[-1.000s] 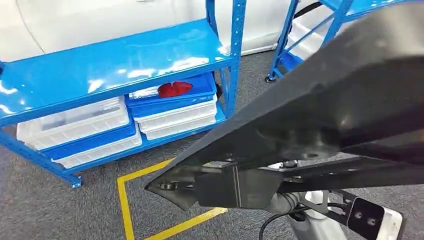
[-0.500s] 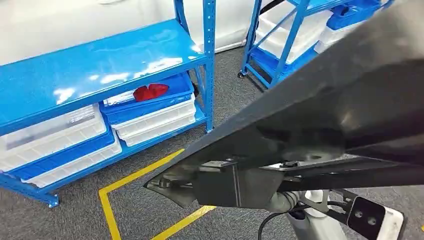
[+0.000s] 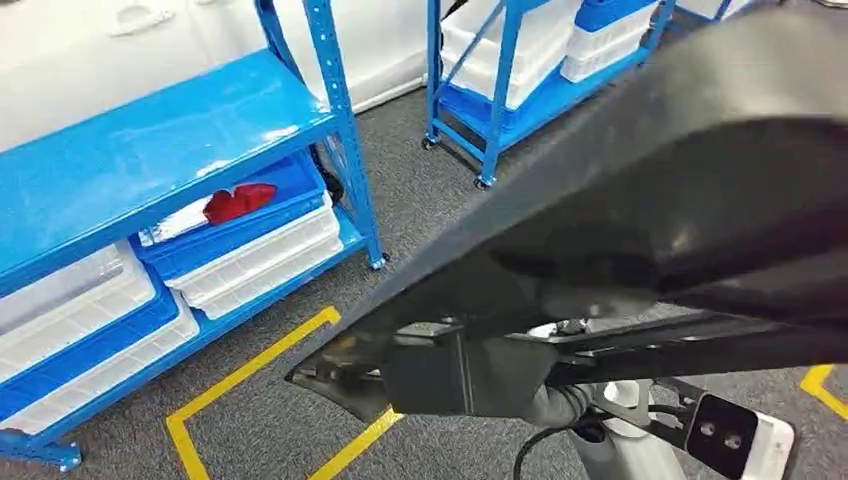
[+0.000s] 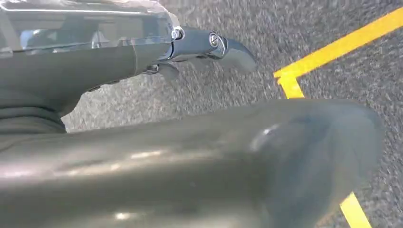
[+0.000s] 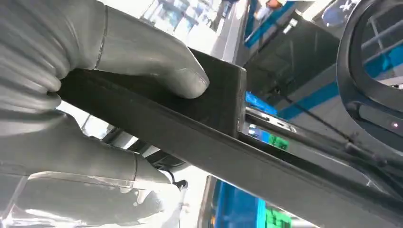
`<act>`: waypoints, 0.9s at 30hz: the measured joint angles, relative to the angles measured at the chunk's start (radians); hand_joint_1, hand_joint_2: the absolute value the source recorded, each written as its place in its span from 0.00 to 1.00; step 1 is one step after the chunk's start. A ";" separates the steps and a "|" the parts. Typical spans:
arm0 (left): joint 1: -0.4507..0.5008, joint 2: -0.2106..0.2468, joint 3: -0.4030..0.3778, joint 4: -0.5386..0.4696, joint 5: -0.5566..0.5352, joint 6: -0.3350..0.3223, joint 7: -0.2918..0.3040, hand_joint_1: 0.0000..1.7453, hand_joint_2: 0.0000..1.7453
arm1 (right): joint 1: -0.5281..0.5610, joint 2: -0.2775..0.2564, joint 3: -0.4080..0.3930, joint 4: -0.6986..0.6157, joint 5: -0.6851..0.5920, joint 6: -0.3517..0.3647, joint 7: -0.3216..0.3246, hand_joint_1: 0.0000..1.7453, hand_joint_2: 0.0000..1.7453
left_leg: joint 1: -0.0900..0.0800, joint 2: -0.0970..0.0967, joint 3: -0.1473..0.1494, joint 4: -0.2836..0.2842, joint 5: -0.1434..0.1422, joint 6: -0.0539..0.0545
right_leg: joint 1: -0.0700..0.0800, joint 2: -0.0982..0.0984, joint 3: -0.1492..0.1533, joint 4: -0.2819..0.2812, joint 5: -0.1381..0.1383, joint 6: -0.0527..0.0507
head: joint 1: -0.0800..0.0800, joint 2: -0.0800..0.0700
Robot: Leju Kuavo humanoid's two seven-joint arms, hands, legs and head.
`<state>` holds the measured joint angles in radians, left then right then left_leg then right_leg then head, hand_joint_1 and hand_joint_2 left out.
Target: Take the parts from the cabinet and place them on the table.
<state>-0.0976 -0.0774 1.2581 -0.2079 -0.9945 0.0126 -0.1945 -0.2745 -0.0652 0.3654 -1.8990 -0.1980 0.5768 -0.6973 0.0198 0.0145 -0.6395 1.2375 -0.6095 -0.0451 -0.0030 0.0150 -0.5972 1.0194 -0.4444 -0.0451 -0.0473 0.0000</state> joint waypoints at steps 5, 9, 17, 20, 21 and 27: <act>0.004 0.005 0.002 0.000 0.005 0.026 0.013 0.00 0.00 | 0.012 0.014 -0.022 0.003 0.002 0.018 0.000 1.00 1.00 | -0.005 -0.026 0.042 -0.115 0.120 0.024 | 0.013 0.062 0.004 0.004 0.000 -0.002 | 0.000 0.000; 0.004 0.013 0.003 0.000 0.011 0.052 -0.011 0.00 0.00 | 0.008 0.021 -0.026 0.006 -0.002 0.016 0.000 1.00 1.00 | -0.010 -0.089 0.091 -0.233 0.142 0.041 | 0.001 0.102 -0.012 0.007 0.008 0.017 | 0.000 0.000; 0.005 0.010 0.004 -0.001 0.008 0.087 -0.056 0.00 0.00 | -0.007 0.019 -0.026 0.006 -0.029 -0.006 0.000 1.00 1.00 | -0.001 0.016 0.104 -0.266 0.160 0.053 | -0.008 -0.007 -0.160 0.304 -0.125 0.062 | 0.000 0.000; 0.001 0.010 0.004 -0.001 0.007 0.089 -0.061 0.00 0.00 | -0.008 0.018 -0.026 0.006 -0.035 -0.007 0.000 1.00 1.00 | 0.001 0.047 0.106 -0.259 0.152 0.044 | -0.019 -0.029 -0.063 0.126 -0.022 0.068 | 0.000 0.000; 0.000 0.010 0.004 -0.001 0.007 0.089 -0.063 0.00 0.00 | -0.010 0.018 -0.026 0.006 -0.036 -0.007 0.000 1.00 1.00 | 0.001 0.054 0.107 -0.252 0.146 0.037 | -0.018 -0.062 -0.011 0.031 0.011 0.067 | 0.000 0.000; -0.003 0.016 0.004 -0.001 0.009 0.089 -0.066 0.00 0.00 | -0.013 0.017 -0.026 0.005 -0.048 -0.006 0.000 1.00 1.00 | 0.001 0.069 0.110 -0.240 0.124 -0.002 | -0.010 -0.043 -0.009 0.002 0.003 0.022 | 0.000 0.000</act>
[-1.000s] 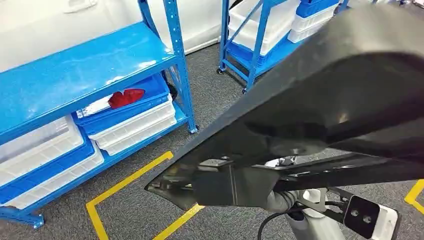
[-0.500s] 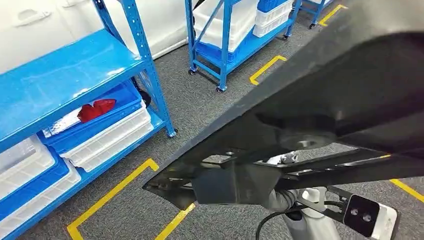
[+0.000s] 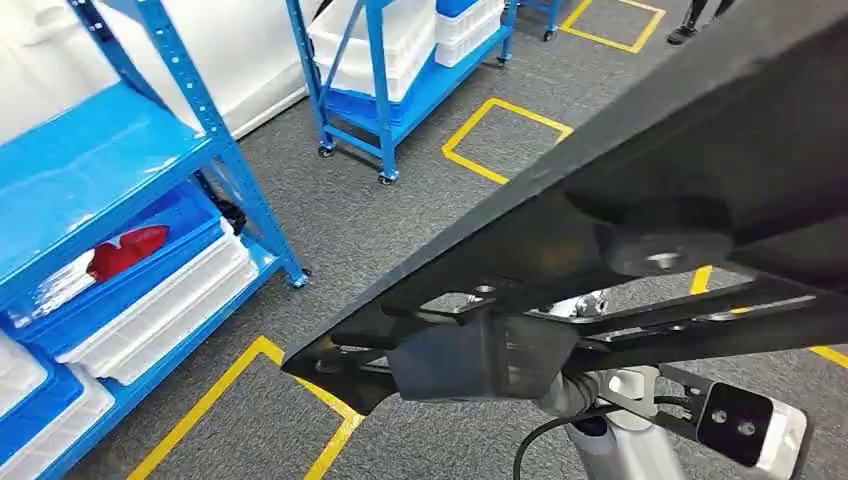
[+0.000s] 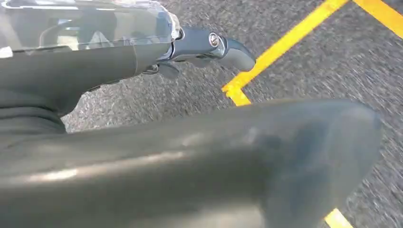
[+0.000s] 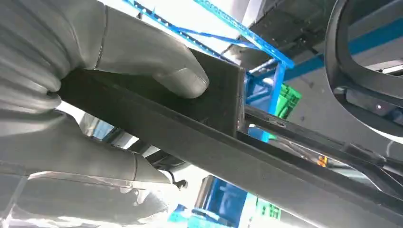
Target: Take the parts from the cabinet and place them on the table.
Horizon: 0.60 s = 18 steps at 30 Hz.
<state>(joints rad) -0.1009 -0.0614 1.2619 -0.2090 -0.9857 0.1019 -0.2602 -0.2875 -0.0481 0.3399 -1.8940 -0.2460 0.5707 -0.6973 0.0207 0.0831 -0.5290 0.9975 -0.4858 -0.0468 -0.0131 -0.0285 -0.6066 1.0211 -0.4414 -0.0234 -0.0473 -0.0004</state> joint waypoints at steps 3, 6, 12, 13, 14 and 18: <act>0.005 0.003 0.000 0.000 0.001 0.016 0.001 0.00 0.00 | -0.010 0.000 0.000 0.001 -0.017 0.006 0.000 1.00 1.00 | 0.001 -0.069 -0.079 0.187 -0.112 -0.001 | 0.003 0.029 -0.003 0.000 0.003 -0.014 | 0.000 0.000; 0.010 0.008 0.000 0.000 -0.004 0.018 0.001 0.00 0.00 | -0.008 0.000 -0.002 0.003 -0.024 0.004 0.000 1.00 1.00 | 0.000 -0.075 -0.143 0.311 -0.129 0.003 | 0.010 0.067 -0.003 0.002 0.004 -0.015 | 0.000 0.000; 0.009 0.018 0.000 0.000 -0.009 0.008 -0.007 0.00 0.00 | 0.014 0.006 -0.019 -0.023 0.018 0.025 0.000 1.00 1.00 | -0.003 -0.145 -0.016 0.007 0.009 0.025 | 0.009 0.135 -0.014 0.008 0.012 0.003 | 0.000 0.000; 0.008 0.018 0.000 0.000 -0.011 0.003 -0.010 0.00 0.00 | 0.022 0.006 -0.020 -0.028 0.028 0.023 0.000 1.00 1.00 | -0.006 -0.139 -0.016 0.008 0.009 0.028 | 0.005 0.143 -0.015 0.005 0.014 0.010 | 0.000 0.000; 0.005 0.019 -0.001 0.000 -0.014 -0.006 -0.016 0.00 0.00 | 0.031 0.006 -0.022 -0.036 0.039 0.022 0.000 1.00 1.00 | -0.007 -0.130 -0.014 0.005 0.013 0.034 | 0.004 0.154 -0.015 0.000 0.018 0.018 | 0.000 0.000; 0.001 0.012 -0.006 0.000 -0.026 -0.025 -0.021 0.00 0.00 | 0.035 0.006 -0.030 -0.054 0.043 0.023 -0.001 1.00 1.00 | 0.000 -0.083 -0.010 -0.013 0.025 0.055 | 0.007 0.048 -0.088 0.157 -0.082 0.033 | 0.000 0.000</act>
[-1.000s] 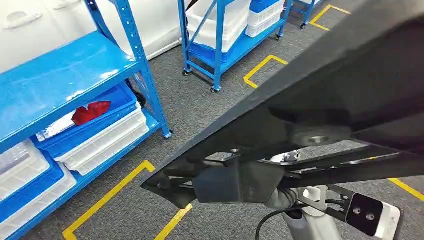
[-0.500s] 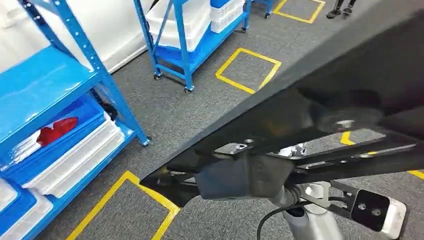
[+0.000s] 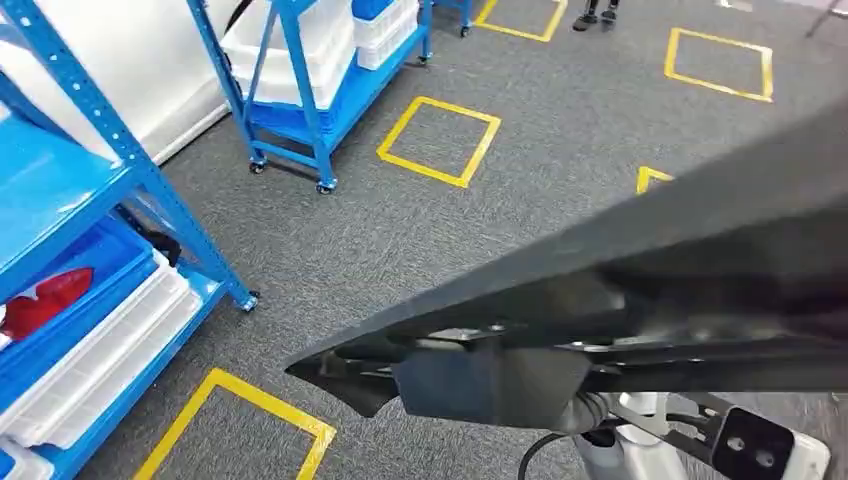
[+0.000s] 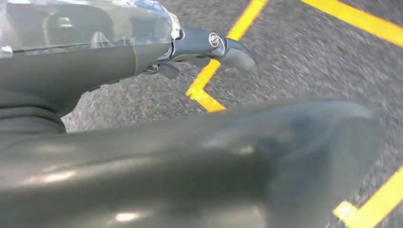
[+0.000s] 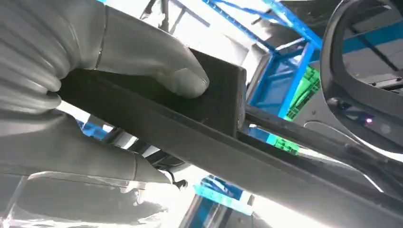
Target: Take the parts from the cabinet and place them on the table.
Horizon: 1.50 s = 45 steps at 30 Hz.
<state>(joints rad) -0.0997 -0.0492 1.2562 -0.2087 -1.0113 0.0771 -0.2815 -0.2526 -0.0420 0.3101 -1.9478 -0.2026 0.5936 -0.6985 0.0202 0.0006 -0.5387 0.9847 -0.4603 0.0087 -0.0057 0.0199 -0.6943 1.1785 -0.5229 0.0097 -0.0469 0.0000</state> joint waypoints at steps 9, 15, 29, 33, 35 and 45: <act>-0.002 -0.003 0.000 0.000 -0.007 0.014 0.020 0.00 0.00 | -0.027 -0.004 0.000 0.004 -0.031 -0.015 0.001 1.00 1.00 | -0.010 0.091 0.002 0.012 -0.016 -0.027 | 0.003 -0.069 0.093 -0.151 0.067 -0.013 | 0.000 0.000; -0.001 -0.002 -0.005 0.000 -0.018 0.016 0.027 0.00 0.00 | -0.023 -0.006 -0.002 0.008 0.009 -0.024 0.001 1.00 1.00 | -0.001 0.015 -0.052 0.160 -0.122 -0.053 | 0.000 -0.018 0.092 -0.161 0.075 -0.045 | 0.000 0.000; -0.006 -0.013 -0.014 0.000 -0.006 -0.005 0.005 0.00 0.00 | -0.018 -0.001 0.010 0.021 0.046 -0.011 0.001 1.00 1.00 | 0.001 -0.020 -0.004 0.000 -0.001 -0.002 | 0.006 0.025 0.061 -0.113 0.048 -0.002 | 0.000 0.000; 0.002 -0.019 -0.013 0.000 0.002 -0.004 0.004 0.00 0.00 | -0.024 -0.001 0.032 0.032 0.058 -0.024 0.002 1.00 1.00 | -0.003 0.031 -0.006 0.002 -0.004 0.004 | -0.006 -0.011 -0.067 0.152 -0.061 0.015 | 0.000 0.000; 0.001 -0.023 -0.013 0.000 0.003 -0.006 0.003 0.00 0.00 | -0.031 -0.001 0.043 0.037 0.056 -0.044 0.002 1.00 1.00 | -0.003 0.053 -0.003 0.004 -0.008 0.001 | -0.010 -0.019 -0.028 0.080 -0.005 0.017 | 0.000 0.000; -0.003 -0.032 -0.014 0.000 -0.006 -0.009 0.004 0.00 0.00 | -0.070 -0.014 0.072 0.035 0.025 -0.090 0.001 1.00 1.00 | -0.004 0.026 -0.027 0.104 -0.097 -0.043 | 0.001 -0.033 0.093 -0.168 0.075 -0.042 | -0.001 0.000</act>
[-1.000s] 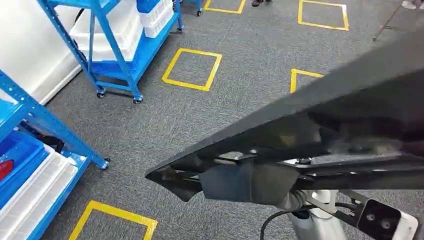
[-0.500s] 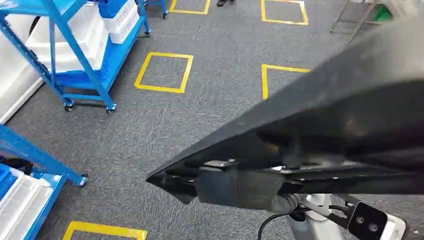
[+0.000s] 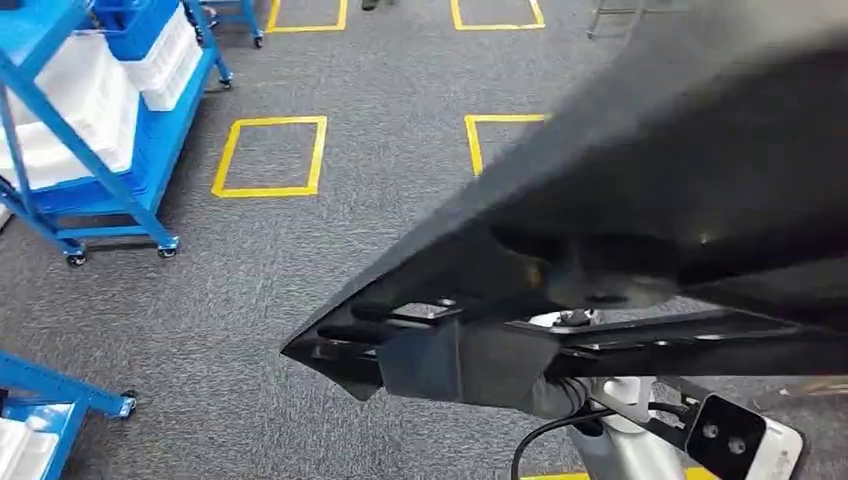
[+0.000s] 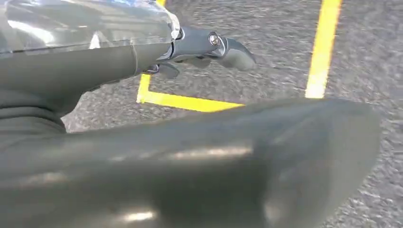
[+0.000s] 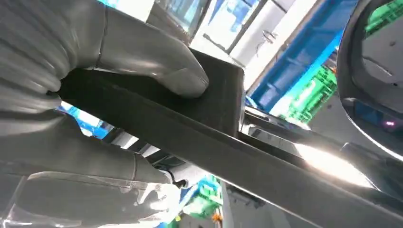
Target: Take the parts from the cabinet and place them on the table.
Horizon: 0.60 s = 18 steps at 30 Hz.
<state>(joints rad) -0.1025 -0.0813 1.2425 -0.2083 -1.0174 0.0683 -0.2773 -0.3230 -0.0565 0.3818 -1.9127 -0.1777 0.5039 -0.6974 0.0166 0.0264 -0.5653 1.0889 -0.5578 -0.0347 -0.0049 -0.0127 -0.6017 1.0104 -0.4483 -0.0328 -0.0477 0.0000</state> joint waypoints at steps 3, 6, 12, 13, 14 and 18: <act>0.009 0.000 0.000 0.000 0.006 0.000 -0.003 0.00 0.00 | 0.002 0.000 0.010 0.000 -0.005 0.002 0.000 1.00 1.00 | 0.000 -0.018 -0.109 0.220 -0.080 -0.004 | 0.002 0.039 0.000 0.002 0.000 -0.003 | 0.000 0.000; 0.008 0.000 0.001 0.000 0.007 0.000 -0.010 0.00 0.00 | 0.006 0.000 0.011 0.000 -0.005 0.014 0.000 1.00 1.00 | 0.002 -0.022 -0.067 0.099 0.025 -0.001 | 0.001 0.077 0.004 0.006 -0.002 0.000 | 0.000 0.000; 0.007 0.000 0.000 0.000 0.005 -0.004 -0.017 0.00 0.00 | 0.022 0.000 0.011 -0.012 0.014 0.020 0.000 1.00 1.00 | 0.001 -0.081 0.008 -0.074 0.079 0.021 | -0.006 0.137 -0.011 0.010 0.004 0.035 | 0.001 0.000; 0.005 0.000 0.000 0.000 0.003 -0.005 -0.017 0.00 0.00 | 0.025 0.000 0.011 -0.016 0.016 0.021 0.000 1.00 1.00 | 0.012 -0.070 0.012 -0.087 0.086 0.033 | -0.002 0.135 -0.013 0.012 0.001 0.041 | 0.000 0.000; 0.003 0.000 0.000 0.000 0.002 -0.006 -0.017 0.00 0.00 | 0.026 0.000 0.011 -0.019 0.015 0.021 0.000 1.00 1.00 | 0.008 -0.056 0.015 -0.091 0.089 0.038 | 0.001 0.080 -0.021 0.035 -0.017 0.044 | 0.001 0.000; 0.010 0.001 0.001 0.000 0.000 -0.006 -0.010 0.00 0.00 | 0.032 0.000 0.011 -0.020 0.011 0.025 0.000 1.00 1.00 | -0.001 -0.005 0.015 -0.091 0.085 0.052 | -0.007 0.024 -0.151 0.303 -0.143 0.056 | 0.000 0.000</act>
<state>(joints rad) -0.0929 -0.0801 1.2436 -0.2083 -1.0170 0.0622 -0.2876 -0.2908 -0.0565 0.3933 -1.9326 -0.1663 0.5287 -0.6977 0.0159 0.0212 -0.5500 0.9976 -0.4729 0.0169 -0.0114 0.0111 -0.7525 1.3139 -0.5909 0.0231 -0.0473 0.0000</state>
